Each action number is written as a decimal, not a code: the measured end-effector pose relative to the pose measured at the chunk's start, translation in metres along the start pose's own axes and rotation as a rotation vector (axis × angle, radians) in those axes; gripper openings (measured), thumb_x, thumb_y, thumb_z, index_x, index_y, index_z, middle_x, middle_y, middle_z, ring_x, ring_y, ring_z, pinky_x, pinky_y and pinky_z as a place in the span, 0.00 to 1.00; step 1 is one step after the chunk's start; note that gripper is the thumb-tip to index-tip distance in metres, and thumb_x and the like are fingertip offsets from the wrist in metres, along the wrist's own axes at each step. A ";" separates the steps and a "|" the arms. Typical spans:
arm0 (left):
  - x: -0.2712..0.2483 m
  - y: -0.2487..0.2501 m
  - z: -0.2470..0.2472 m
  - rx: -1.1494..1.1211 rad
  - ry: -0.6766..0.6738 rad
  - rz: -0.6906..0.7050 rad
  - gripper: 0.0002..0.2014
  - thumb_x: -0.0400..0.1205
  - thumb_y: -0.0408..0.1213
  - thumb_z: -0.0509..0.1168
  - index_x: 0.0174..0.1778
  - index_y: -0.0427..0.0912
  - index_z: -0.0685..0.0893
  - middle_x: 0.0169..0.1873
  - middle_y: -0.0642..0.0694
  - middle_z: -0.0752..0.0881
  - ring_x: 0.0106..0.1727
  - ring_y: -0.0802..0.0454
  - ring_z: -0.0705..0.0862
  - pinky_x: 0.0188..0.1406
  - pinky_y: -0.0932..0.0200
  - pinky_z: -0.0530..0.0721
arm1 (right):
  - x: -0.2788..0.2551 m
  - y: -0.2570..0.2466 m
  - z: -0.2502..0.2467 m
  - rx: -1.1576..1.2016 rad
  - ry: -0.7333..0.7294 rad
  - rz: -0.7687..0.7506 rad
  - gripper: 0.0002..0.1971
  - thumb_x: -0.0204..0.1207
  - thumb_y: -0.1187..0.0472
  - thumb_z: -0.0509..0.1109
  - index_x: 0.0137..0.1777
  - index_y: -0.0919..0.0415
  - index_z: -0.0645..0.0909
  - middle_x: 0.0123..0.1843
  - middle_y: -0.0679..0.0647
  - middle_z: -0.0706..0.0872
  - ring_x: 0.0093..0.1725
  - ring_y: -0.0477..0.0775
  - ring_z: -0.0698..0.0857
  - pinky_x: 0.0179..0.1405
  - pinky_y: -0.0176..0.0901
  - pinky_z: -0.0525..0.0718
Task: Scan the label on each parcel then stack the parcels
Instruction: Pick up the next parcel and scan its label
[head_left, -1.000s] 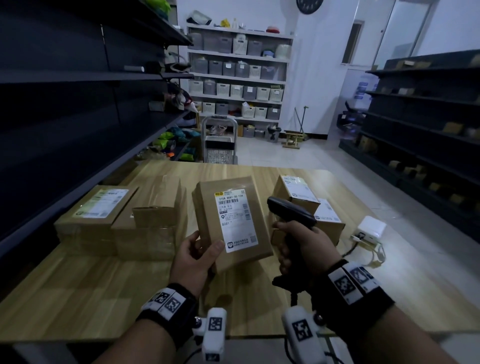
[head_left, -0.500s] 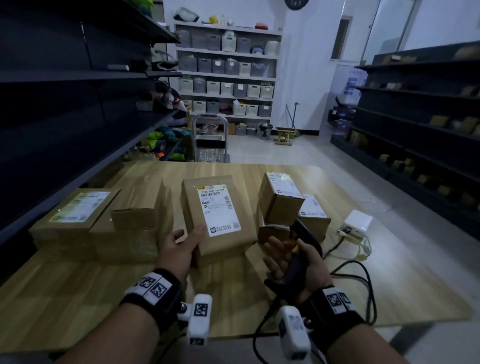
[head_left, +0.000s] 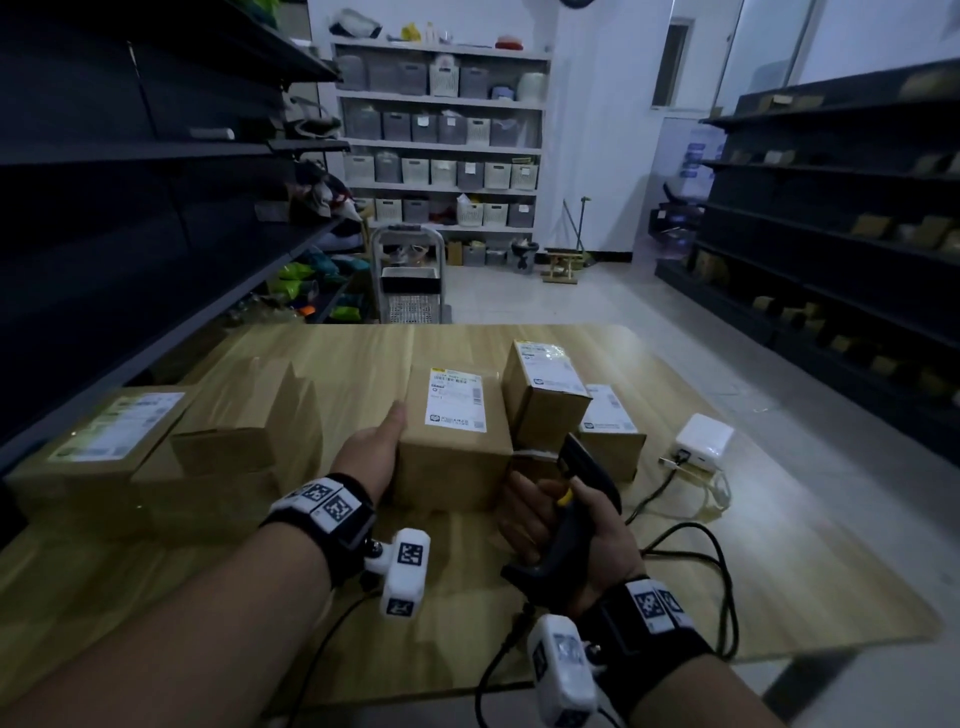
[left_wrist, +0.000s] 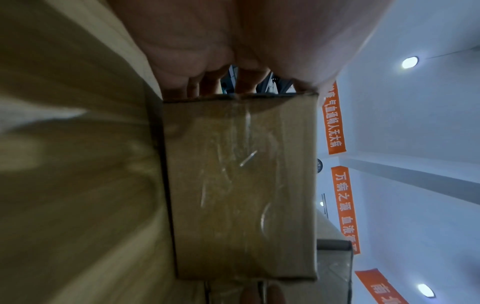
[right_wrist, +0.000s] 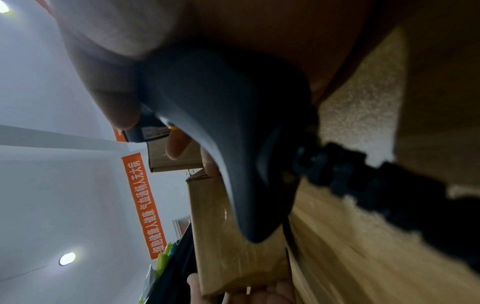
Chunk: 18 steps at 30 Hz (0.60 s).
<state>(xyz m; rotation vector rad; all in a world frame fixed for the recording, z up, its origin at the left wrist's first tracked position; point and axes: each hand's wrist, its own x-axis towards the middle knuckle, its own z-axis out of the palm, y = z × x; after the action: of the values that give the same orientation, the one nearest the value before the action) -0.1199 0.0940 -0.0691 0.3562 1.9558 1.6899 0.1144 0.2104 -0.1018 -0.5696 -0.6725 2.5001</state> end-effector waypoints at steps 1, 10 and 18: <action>-0.002 0.000 0.002 0.024 -0.003 -0.003 0.43 0.70 0.85 0.63 0.48 0.45 0.95 0.51 0.42 0.98 0.57 0.36 0.95 0.75 0.35 0.88 | 0.000 0.000 0.000 0.004 -0.009 -0.004 0.15 0.85 0.49 0.67 0.52 0.62 0.81 0.74 0.69 0.89 0.78 0.68 0.86 0.86 0.66 0.73; -0.019 -0.005 0.012 0.123 0.006 0.039 0.28 0.92 0.68 0.59 0.52 0.50 0.93 0.54 0.46 0.96 0.56 0.43 0.93 0.65 0.47 0.87 | 0.002 0.002 -0.001 0.026 -0.029 -0.020 0.14 0.84 0.49 0.68 0.53 0.62 0.81 0.74 0.66 0.90 0.75 0.67 0.89 0.49 0.56 0.85; -0.050 0.003 0.008 0.089 0.051 0.209 0.19 0.94 0.57 0.65 0.68 0.47 0.91 0.58 0.52 0.96 0.60 0.53 0.93 0.51 0.59 0.85 | 0.002 0.000 0.002 0.024 0.046 -0.018 0.17 0.87 0.49 0.68 0.47 0.64 0.86 0.53 0.68 0.95 0.55 0.69 0.93 0.82 0.71 0.76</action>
<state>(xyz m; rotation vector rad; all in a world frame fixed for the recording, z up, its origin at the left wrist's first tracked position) -0.0748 0.0750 -0.0564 0.5731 2.0972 1.7579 0.1122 0.2107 -0.1006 -0.6075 -0.6272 2.4678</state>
